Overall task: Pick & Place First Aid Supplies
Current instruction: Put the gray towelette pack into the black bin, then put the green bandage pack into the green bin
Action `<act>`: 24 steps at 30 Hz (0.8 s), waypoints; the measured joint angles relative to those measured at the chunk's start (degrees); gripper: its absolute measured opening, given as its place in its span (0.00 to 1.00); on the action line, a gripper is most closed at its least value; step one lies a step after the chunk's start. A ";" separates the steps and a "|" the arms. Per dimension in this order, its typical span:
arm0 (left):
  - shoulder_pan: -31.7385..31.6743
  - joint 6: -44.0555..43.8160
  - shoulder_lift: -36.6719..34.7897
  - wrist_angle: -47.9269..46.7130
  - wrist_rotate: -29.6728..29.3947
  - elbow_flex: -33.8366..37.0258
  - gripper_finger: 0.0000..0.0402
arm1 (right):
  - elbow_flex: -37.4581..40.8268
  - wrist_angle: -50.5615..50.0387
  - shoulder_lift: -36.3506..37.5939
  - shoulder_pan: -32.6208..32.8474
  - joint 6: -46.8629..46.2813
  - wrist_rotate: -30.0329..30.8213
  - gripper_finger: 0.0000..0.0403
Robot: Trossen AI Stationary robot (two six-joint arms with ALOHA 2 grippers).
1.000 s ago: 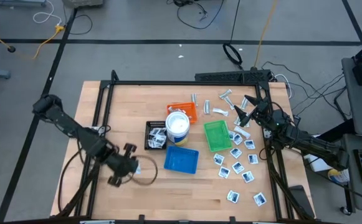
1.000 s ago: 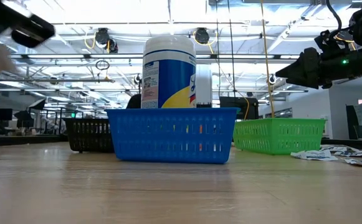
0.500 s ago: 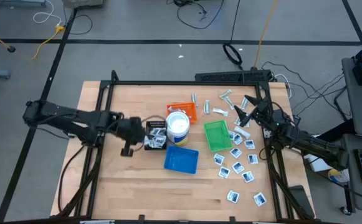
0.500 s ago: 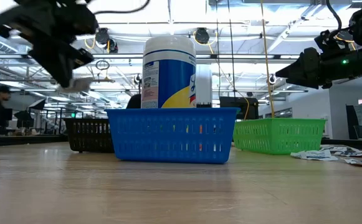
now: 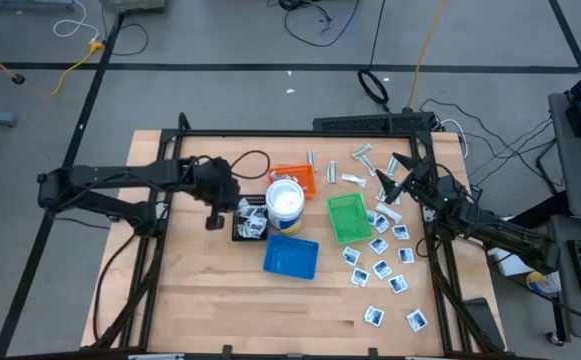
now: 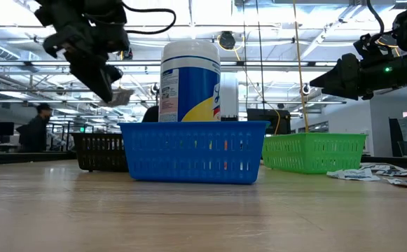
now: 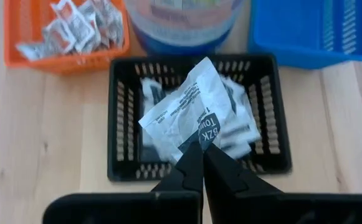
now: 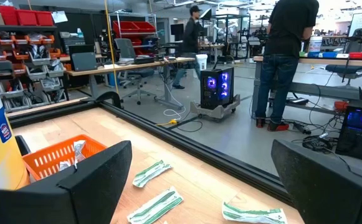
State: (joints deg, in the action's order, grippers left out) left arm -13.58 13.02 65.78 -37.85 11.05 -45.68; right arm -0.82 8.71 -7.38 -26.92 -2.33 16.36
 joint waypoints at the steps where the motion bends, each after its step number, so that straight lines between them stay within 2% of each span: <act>1: 0.15 -0.06 0.63 1.53 -0.01 0.39 0.00 | 0.00 -0.02 0.00 0.02 -0.02 0.02 0.94; 9: 0.74 -1.58 8.26 9.09 -3.35 0.97 0.00 | 0.00 0.00 0.02 0.00 -0.02 0.02 0.94; 15: 0.74 -4.76 10.10 11.29 -3.34 0.97 0.03 | 0.01 0.00 0.02 0.01 0.00 0.01 0.94; 19: 0.74 -7.31 10.14 11.31 -5.04 0.95 0.17 | 0.01 0.00 0.01 0.02 0.00 0.01 0.94; 24: 0.43 -9.08 10.12 11.37 -5.16 0.95 0.47 | 0.00 0.00 0.00 0.00 0.00 0.00 0.94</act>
State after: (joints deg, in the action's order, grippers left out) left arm -13.15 3.95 75.90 -26.48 5.89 -44.73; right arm -0.82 8.71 -7.37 -26.91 -2.33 16.36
